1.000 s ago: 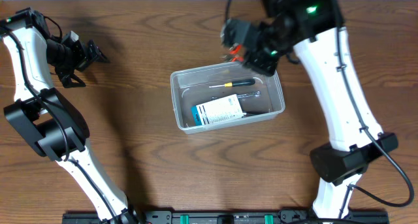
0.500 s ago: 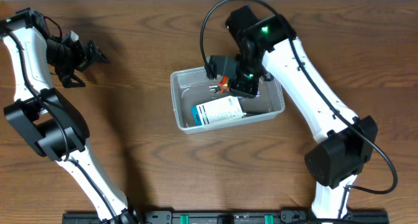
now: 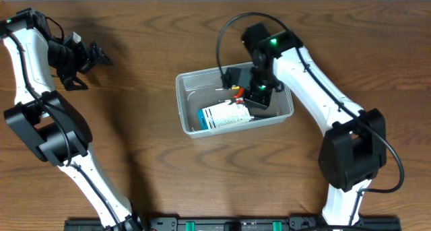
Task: Pack container
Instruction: 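Close on the red-black pliers, lift, and carry them left over the box, then lower the pliers into the clear box and open the right gripper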
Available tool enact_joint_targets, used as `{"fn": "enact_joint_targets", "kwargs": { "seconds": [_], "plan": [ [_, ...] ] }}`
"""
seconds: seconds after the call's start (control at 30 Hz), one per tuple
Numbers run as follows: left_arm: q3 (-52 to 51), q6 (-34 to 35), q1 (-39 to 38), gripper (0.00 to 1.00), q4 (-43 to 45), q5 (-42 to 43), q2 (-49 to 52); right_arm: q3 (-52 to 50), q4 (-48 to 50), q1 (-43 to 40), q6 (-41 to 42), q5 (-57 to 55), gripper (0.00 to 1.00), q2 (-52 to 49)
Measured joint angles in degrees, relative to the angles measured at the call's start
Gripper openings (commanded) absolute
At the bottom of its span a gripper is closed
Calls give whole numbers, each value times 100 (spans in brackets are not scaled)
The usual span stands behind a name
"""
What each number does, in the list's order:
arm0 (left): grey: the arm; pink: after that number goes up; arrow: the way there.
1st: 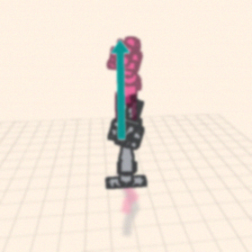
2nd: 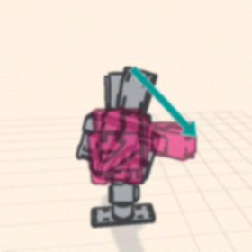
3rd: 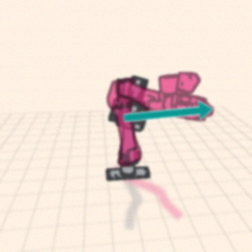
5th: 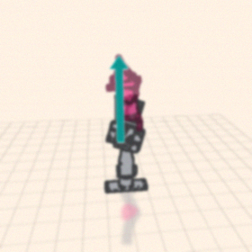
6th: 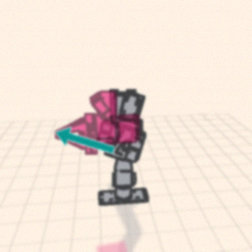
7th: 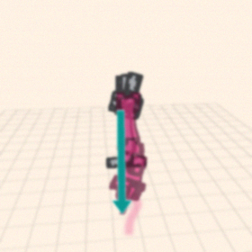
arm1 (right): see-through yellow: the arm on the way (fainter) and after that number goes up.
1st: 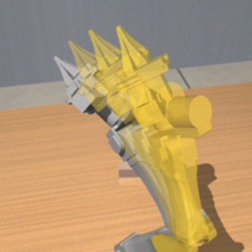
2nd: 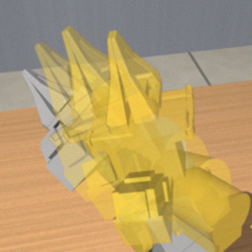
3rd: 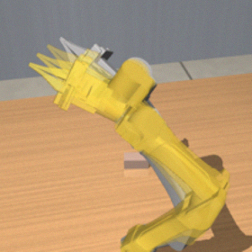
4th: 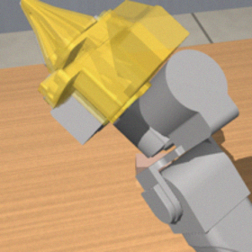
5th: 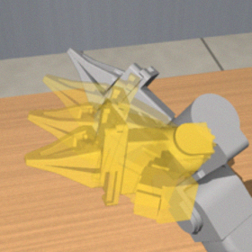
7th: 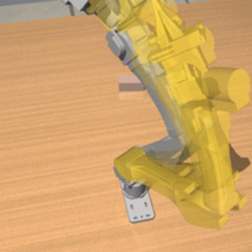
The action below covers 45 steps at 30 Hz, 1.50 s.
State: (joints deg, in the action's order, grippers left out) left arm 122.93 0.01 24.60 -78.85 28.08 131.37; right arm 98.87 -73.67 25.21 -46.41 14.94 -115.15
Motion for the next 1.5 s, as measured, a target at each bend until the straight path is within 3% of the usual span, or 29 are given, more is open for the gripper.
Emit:
{"fn": "enact_joint_targets", "kwargs": {
  "seconds": [0.27, 0.4, 0.8, 0.87, 0.9, 0.93, 0.97, 1.17, 1.4, 1.5],
  "plan": [
    [0, 0, 0, 98, 0, 0, -2, -472, 216, -551, 55, 81, 6, 0],
    [0, 2, 0, 98, -2, 0, 0, -573, 365, -621, 81, 188, 14, 0],
    [0, 0, 0, 98, 0, 0, 0, -586, 584, -621, 127, 356, 26, -55],
    [0, 0, 0, 98, -2, 0, -2, -592, 625, -621, 210, 358, 39, -79],
    [0, 0, 0, 98, 0, 0, 0, -595, 651, -621, 313, 374, 55, -87],
    [0, 0, 0, 98, 0, 0, -2, -595, 671, -621, 380, 380, 83, -90],
    [0, 0, 0, 98, 0, 0, 0, -592, 697, -623, 455, 431, 98, -94],
    [0, 0, 0, 98, -2, 2, -2, -240, 428, -623, 986, 778, 99, -131],
    [0, 0, 0, 98, -2, 0, 0, 1276, -61, -623, 1578, 852, 99, -149],
    [0, 2, 0, 98, 0, 0, 0, 1871, -96, -623, 2179, 361, 99, -146]
  ]
}}
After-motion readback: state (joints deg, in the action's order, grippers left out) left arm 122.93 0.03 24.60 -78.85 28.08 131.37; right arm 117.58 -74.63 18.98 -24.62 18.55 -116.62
